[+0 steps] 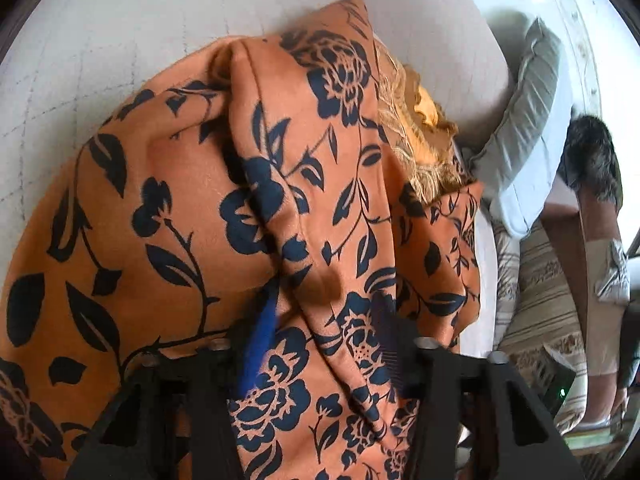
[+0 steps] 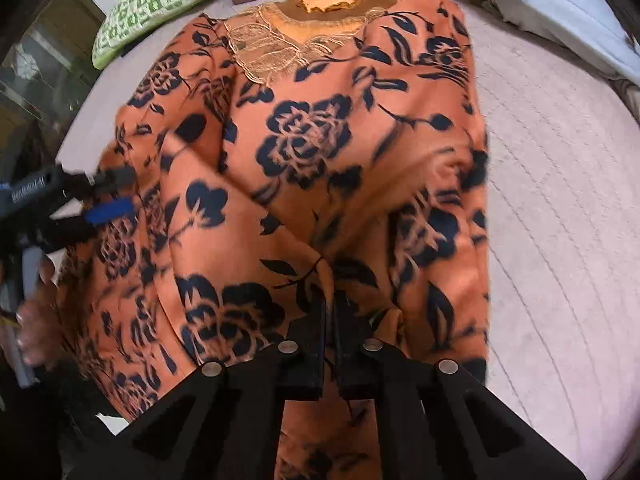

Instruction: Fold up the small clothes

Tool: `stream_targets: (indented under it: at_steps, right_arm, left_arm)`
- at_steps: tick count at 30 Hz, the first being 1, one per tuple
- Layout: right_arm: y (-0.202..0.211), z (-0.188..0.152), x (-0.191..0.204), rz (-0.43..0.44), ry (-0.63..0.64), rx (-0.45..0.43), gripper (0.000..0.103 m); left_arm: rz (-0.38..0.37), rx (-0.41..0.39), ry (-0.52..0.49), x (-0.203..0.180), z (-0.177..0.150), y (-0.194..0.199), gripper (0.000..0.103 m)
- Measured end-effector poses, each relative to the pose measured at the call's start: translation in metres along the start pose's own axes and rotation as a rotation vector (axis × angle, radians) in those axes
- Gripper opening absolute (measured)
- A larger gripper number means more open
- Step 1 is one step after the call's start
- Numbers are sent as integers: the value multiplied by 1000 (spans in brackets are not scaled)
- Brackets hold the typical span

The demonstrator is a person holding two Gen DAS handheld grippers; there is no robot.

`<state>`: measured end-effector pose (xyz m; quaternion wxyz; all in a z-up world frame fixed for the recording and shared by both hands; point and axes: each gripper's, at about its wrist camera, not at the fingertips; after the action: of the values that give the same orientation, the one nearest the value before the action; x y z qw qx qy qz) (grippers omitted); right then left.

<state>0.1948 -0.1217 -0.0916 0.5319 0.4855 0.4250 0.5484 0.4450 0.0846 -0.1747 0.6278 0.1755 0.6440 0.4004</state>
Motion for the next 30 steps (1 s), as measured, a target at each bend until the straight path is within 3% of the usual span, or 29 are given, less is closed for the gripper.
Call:
stream_targets:
  at_steps: [1, 2, 6, 8, 11, 12, 13, 14, 16, 18, 20, 23, 26, 27, 28, 30]
  right_arm:
    - [7, -3, -1, 3, -8, 2, 3]
    - [20, -7, -4, 29, -24, -17, 3]
    - [54, -40, -22, 107, -91, -79, 3]
    - [40, -58, -35, 110, -129, -52, 3]
    - [16, -58, -41, 110, -138, 15, 3]
    - [21, -57, -38, 112, -127, 3, 3]
    - [31, -56, -38, 168, -129, -19, 3]
    - [43, -57, -42, 286, -155, -43, 3]
    - [63, -57, -49, 371, -169, -102, 3]
    - [61, -60, -57, 384, -194, -108, 3]
    - [34, -63, -62, 349, -224, -37, 3]
    - [19, -61, -67, 341, -261, -6, 5]
    - [38, -54, -63, 324, -235, -95, 16]
    - [41, -53, -61, 309, -236, -114, 34]
    - [45, -54, -62, 300, -236, -127, 45]
    - [54, -59, -63, 259, -251, -141, 45]
  left_arm:
    - [0, -3, 0, 2, -3, 7, 7]
    - [-1, -9, -3, 4, -3, 11, 3]
    - [-9, -70, -37, -6, -14, 45, 2]
    - [25, -72, -57, -9, -21, 54, 2]
    - [99, -29, -68, -8, -29, 54, 2]
    - [83, -37, -66, -9, -30, 58, 2]
    - [40, -41, -54, -10, -28, 62, 2]
    - [-16, -46, -36, -12, -25, 66, 3]
    - [-78, -62, -13, -10, -21, 76, 3]
    - [-22, -59, -25, -8, -18, 75, 3]
    - [20, -25, -20, -7, -20, 64, 3]
    - [38, -17, -60, -19, -24, 65, 9]
    - [53, -71, -171, -43, -39, 75, 39]
    - [61, -81, -197, -49, -49, 79, 41]
    - [72, -74, -223, -55, -60, 82, 41]
    - [49, -58, -261, -62, -90, 94, 41]
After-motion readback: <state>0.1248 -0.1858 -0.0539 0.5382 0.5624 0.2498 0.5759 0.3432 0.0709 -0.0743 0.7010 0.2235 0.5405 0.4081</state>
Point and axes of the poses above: each gripper's, at about its wrist camera, not at the fingertips, and y roughly against the way its jaws point, x to its left, z to its top, and after that the axes turned 1 degree about -z, right-handed
